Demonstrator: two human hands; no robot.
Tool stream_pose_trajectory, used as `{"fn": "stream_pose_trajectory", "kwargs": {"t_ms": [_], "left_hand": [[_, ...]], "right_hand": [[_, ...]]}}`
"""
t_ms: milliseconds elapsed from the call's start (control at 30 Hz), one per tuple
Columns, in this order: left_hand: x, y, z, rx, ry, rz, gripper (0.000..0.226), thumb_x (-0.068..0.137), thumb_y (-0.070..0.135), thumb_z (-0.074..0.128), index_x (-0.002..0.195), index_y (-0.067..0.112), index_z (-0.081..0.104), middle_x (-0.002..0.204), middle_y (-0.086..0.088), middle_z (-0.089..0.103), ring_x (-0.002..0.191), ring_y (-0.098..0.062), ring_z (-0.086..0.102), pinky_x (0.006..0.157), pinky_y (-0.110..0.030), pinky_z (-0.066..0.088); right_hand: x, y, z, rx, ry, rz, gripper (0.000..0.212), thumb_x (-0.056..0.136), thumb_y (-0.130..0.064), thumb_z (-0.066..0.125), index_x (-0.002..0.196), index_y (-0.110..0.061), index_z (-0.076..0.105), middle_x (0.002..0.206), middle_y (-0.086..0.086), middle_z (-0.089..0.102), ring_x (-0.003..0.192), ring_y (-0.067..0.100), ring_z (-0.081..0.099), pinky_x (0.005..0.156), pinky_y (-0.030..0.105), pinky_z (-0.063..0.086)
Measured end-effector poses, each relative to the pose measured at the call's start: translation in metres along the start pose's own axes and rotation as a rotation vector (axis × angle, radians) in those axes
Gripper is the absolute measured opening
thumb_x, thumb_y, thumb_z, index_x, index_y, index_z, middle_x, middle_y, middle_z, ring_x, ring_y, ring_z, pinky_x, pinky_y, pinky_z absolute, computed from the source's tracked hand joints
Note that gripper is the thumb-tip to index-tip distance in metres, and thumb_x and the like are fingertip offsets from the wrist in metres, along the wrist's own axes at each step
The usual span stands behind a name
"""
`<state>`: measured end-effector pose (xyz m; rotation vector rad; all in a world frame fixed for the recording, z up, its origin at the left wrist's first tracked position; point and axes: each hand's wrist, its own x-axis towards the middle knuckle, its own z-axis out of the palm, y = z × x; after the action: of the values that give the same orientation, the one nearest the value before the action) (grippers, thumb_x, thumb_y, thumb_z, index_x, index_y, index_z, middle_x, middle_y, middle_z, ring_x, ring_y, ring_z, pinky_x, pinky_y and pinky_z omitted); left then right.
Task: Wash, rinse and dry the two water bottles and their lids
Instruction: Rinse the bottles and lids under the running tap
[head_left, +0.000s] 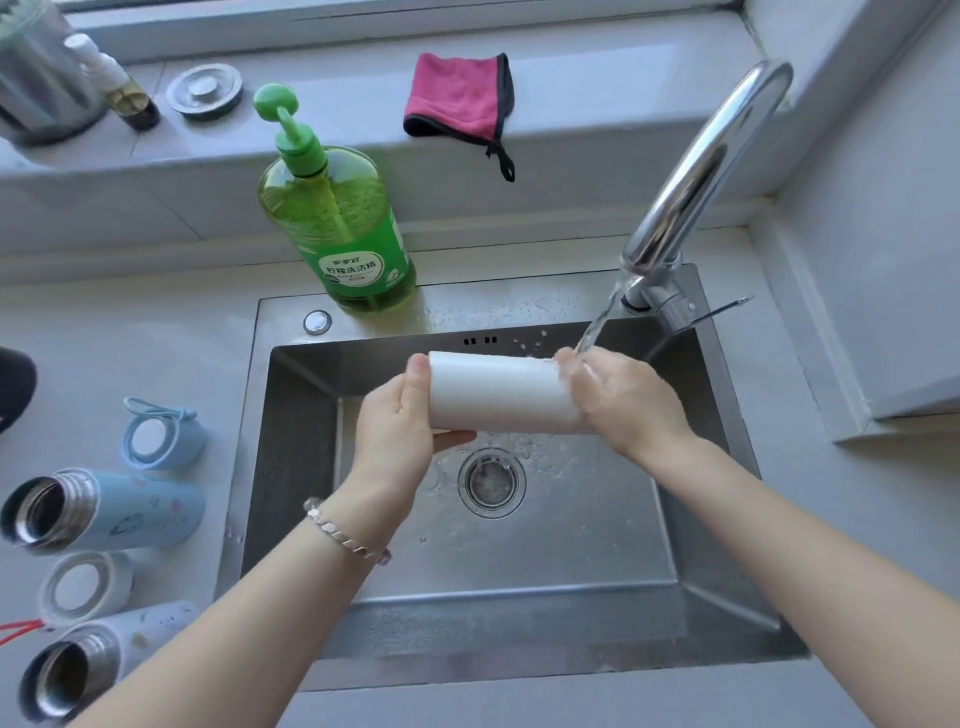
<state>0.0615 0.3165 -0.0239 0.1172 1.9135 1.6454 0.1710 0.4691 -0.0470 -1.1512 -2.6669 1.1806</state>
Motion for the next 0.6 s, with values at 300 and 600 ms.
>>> {"fn": "stream_pose_trajectory", "kwargs": {"t_ms": [300,600], "left_hand": [[-0.01,-0.015,-0.004,0.236,-0.021,0.251,0.032,0.095,0.044,0.035,0.082,0.04,0.064,0.123,-0.007,0.048,0.11,-0.029,0.054,0.072,-0.025,0.057],[0.005,-0.019,0.023,-0.042,-0.11,-0.131,0.013,0.095,0.027,0.048,0.093,0.019,0.039,0.101,0.001,0.052,0.085,-0.018,0.055,0.074,-0.047,0.054]], "right_hand": [[-0.008,-0.02,0.02,0.024,0.075,0.042,0.051,0.085,-0.056,0.021,0.069,-0.022,0.056,0.073,0.001,0.055,0.077,0.027,0.051,0.068,0.034,0.039],[-0.029,0.038,-0.007,0.952,-0.052,0.456,0.026,0.087,-0.041,0.051,0.101,-0.02,0.056,0.094,0.009,0.057,0.069,0.022,0.063,0.039,0.022,0.044]]}}
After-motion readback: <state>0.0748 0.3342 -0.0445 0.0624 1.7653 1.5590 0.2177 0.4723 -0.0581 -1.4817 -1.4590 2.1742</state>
